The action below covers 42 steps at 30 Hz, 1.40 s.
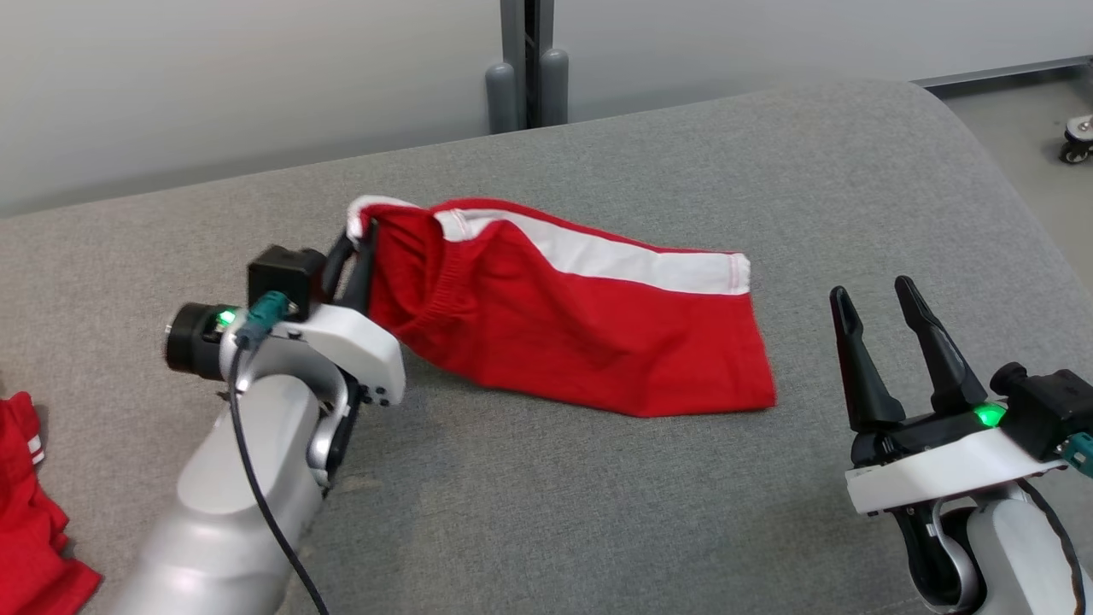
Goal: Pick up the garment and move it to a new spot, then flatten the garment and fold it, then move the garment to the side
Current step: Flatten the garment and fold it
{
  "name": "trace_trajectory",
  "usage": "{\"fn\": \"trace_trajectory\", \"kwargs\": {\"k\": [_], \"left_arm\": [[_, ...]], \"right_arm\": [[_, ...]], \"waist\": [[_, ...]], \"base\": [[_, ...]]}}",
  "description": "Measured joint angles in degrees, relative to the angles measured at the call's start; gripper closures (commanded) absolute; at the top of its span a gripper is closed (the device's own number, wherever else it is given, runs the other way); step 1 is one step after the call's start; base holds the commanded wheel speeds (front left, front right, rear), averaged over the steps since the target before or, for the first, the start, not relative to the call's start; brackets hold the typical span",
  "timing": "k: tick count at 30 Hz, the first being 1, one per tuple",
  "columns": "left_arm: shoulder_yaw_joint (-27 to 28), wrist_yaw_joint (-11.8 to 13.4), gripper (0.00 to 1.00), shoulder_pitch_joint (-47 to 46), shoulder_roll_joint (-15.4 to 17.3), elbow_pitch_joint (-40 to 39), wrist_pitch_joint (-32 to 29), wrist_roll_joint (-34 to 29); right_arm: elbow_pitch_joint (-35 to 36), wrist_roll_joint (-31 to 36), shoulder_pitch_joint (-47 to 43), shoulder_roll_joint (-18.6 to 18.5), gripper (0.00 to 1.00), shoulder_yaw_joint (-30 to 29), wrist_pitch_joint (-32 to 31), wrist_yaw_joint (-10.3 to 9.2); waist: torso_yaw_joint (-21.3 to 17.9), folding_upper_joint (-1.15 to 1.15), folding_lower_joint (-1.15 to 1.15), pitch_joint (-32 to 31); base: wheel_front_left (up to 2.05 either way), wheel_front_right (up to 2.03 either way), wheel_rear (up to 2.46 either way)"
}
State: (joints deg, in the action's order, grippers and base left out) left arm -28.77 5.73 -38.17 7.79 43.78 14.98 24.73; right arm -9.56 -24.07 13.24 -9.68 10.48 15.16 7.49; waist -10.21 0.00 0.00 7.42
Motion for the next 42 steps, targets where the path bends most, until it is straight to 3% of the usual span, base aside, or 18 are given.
{"fn": "trace_trajectory", "kwargs": {"k": [3, 4, 5, 10, 15, 21, 28, 42], "left_arm": [[2.00, 0.37, 1.00, -2.17, 1.34, 3.21, 0.01, -0.09], [1.94, 0.27, 0.77, -2.29, 1.52, 5.76, -0.52, 0.02], [1.44, -0.18, 0.00, -2.22, 1.59, 8.50, -2.08, -0.01], [1.44, 0.99, 0.00, -2.27, 0.60, 15.74, -1.88, 0.09], [3.34, 2.05, 0.00, -2.21, -1.45, 15.44, -0.19, 0.97], [7.33, 2.98, 0.00, 2.36, -2.79, 1.85, -0.05, -1.36], [11.84, 1.90, 0.00, 11.32, -4.24, -11.33, -0.04, -5.16], [16.37, -0.08, 0.00, 27.15, -5.03, -23.77, 0.00, -6.76]], "right_arm": [[0.00, 0.00, 0.33, 0.70, 0.00, 0.12, 0.00, 0.00], [-0.03, -0.01, 0.33, 0.93, 0.00, 0.16, 0.00, 0.00], [-0.05, -0.01, 0.33, 1.09, 0.00, 0.24, 0.00, 0.00], [-0.15, -0.01, 0.32, 1.43, 0.00, -0.04, 0.00, 0.00], [-0.25, 0.02, 0.25, 1.09, 0.00, -1.20, 0.01, 0.00], [0.04, 0.35, 0.24, 0.66, 0.00, -0.63, 0.01, 0.00], [1.15, 0.77, -0.52, 0.18, 0.00, -0.23, 0.00, 0.00], [0.86, 1.36, -2.82, 0.04, 0.00, 0.62, 0.00, 0.00]], "waist": [[-1.05, 0.00, 0.00, 0.29], [-1.39, 0.00, 0.00, 0.35], [-1.69, 0.00, 0.00, 0.39], [-2.31, 0.00, 0.00, 0.63], [-1.26, 0.00, 0.00, 0.41], [0.68, 0.00, 0.00, -0.43], [3.39, 0.00, 0.00, -1.86], [7.87, 0.00, 0.00, -4.95]], "base": [[0.00, 0.00, 0.00], [0.00, 0.00, 0.00], [0.00, 0.00, 0.00], [0.00, 0.00, 0.00], [0.00, 0.00, 0.00], [0.00, 0.00, 0.00], [0.00, 0.00, 0.00], [0.00, 0.00, 0.00]]}}
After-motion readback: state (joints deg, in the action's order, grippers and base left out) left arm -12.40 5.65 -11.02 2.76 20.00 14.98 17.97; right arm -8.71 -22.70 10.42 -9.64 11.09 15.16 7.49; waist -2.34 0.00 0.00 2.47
